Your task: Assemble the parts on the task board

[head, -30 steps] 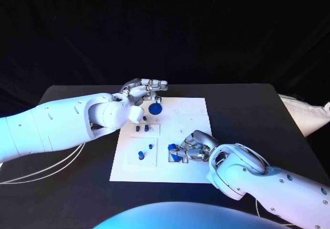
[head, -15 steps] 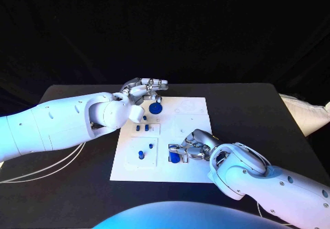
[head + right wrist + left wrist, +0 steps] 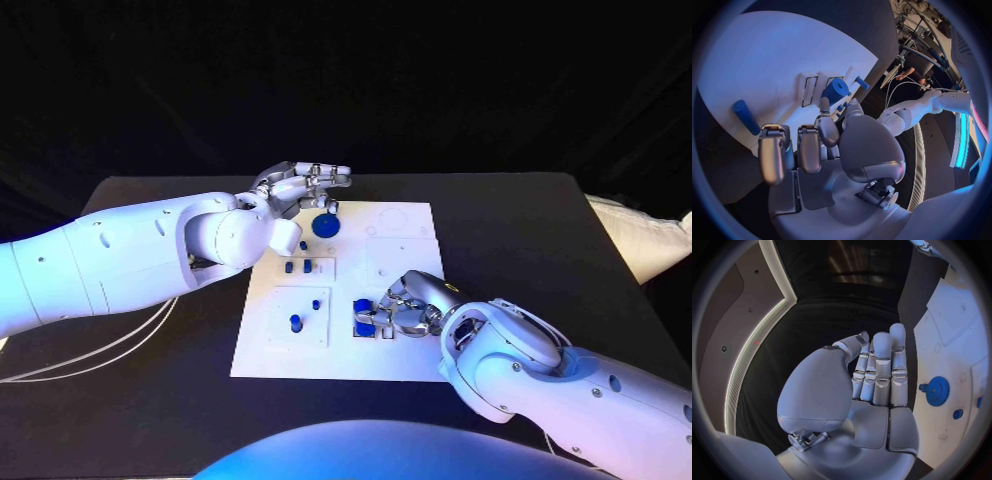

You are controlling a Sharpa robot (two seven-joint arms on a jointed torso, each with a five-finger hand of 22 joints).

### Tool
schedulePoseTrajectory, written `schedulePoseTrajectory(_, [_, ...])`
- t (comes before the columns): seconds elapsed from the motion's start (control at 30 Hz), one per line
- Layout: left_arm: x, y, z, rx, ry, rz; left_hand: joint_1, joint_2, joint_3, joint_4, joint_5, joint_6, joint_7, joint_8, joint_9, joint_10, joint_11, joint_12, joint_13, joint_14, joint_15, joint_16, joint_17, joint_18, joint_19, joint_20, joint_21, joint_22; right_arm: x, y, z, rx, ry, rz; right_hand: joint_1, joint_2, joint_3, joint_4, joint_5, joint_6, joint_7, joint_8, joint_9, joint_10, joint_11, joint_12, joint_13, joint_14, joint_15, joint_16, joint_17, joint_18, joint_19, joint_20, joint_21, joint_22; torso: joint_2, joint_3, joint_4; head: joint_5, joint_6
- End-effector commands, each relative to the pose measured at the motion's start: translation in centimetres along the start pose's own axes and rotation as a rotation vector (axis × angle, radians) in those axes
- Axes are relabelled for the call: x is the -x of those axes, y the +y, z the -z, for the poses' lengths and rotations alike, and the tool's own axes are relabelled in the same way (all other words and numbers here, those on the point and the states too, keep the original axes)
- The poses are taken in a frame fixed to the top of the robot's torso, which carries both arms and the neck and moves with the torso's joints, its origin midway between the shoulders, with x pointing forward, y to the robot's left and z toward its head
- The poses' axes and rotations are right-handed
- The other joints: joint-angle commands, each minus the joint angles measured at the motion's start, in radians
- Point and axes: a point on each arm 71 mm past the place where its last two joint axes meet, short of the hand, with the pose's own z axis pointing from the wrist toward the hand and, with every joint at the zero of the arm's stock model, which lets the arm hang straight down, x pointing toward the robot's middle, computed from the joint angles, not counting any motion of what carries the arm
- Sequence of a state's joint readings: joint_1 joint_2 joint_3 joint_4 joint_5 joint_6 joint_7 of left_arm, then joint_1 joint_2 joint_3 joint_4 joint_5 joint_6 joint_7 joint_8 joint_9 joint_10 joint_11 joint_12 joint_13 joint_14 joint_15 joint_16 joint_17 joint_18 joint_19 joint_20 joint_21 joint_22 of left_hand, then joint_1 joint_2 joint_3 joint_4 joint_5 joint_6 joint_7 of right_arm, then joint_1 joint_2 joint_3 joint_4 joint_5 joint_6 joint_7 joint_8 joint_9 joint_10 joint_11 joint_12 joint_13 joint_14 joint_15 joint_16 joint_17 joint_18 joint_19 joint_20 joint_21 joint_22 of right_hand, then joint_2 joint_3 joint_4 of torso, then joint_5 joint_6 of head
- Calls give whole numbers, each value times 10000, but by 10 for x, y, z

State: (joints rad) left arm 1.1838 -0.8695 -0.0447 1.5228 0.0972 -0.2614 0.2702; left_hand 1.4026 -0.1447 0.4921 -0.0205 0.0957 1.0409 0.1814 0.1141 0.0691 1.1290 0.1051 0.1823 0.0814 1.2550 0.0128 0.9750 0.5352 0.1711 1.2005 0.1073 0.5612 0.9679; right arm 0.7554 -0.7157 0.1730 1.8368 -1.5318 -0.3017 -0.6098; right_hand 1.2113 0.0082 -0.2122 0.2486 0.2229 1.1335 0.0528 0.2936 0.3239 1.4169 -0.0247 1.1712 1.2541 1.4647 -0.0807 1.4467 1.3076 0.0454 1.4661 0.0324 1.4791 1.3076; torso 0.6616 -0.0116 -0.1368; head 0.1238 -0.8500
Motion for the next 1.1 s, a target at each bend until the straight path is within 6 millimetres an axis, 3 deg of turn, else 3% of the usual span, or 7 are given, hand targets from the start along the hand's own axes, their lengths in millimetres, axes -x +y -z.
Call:
schedulePoseTrajectory(0.03, [-1,-1,0,-85,109,63,7,63,-48,7,-8,-67,12,58,-3,-52,12,44,13,-61,20,5,-10,113,-13,54,-29,-12,-2,1,1,112,135,532,662,96,223,-342,-56,-56,-70,27,36,58,-34,24,25,715,-94,-3,762,-76,189,-90,-13,1166,0,-3,0,17,-19])
schedulePoseTrajectory(0.1, [-1,-1,0,-84,113,64,7,63,-48,7,-8,-67,12,58,-3,-52,12,44,13,-61,20,5,-10,113,-13,54,-29,-12,-3,1,1,110,163,640,1209,202,497,-664,-547,-60,-90,27,67,62,-54,30,52,717,-117,11,786,-79,196,-114,-7,1178,-5,-7,-1,27,-24])
schedulePoseTrajectory(0.17, [-2,-1,0,-81,123,66,7,63,-48,7,-8,-67,12,58,-3,-52,12,44,13,-61,20,5,-10,113,-13,54,-29,-12,-3,0,0,115,179,750,1476,213,627,-849,-763,-59,-98,24,86,69,-61,36,73,721,-120,23,807,-81,197,-124,-6,1182,-8,-12,8,23,-41])
schedulePoseTrajectory(0.47, [-1,-1,0,-66,101,60,7,63,-48,7,-8,-67,12,58,-3,-52,12,44,13,-61,20,5,-10,113,-13,54,-29,-12,-4,1,-2,139,106,842,1561,232,724,-951,-940,-40,-87,14,116,94,-53,57,117,728,-113,50,852,-88,211,-125,7,1208,-8,-5,13,15,-53])
schedulePoseTrajectory(0.83, [-1,-1,1,-62,108,63,7,63,-48,7,-8,-67,12,58,-3,-52,12,44,13,-61,20,5,-10,113,-13,54,-29,-12,5,-1,5,228,-590,356,1390,247,730,-859,-803,-71,-70,-25,127,72,-38,-37,69,722,-101,30,826,-86,207,-118,0,1201,-4,1,1,-16,-30])
schedulePoseTrajectory(0.97, [0,-1,1,-67,116,66,7,63,-48,7,-8,-67,12,58,-3,-52,12,44,13,-61,20,5,-10,113,-13,54,-29,-12,17,-9,15,28,-955,-268,1237,194,744,-717,-311,-520,114,-367,13,-192,98,-665,-362,684,-11,-89,666,-86,201,-69,-10,1190,-8,4,-26,-41,-20])
schedulePoseTrajectory(1.1, [0,-1,2,-92,101,63,7,63,-48,7,-8,-67,12,58,-3,-52,12,44,13,-61,20,5,-10,113,-13,54,-29,-12,30,-24,27,-326,-1069,-337,1213,164,786,-661,-203,-666,215,-564,-48,-330,185,-996,-582,659,68,-172,560,-82,191,1,-24,1174,-23,0,-61,-52,-17])
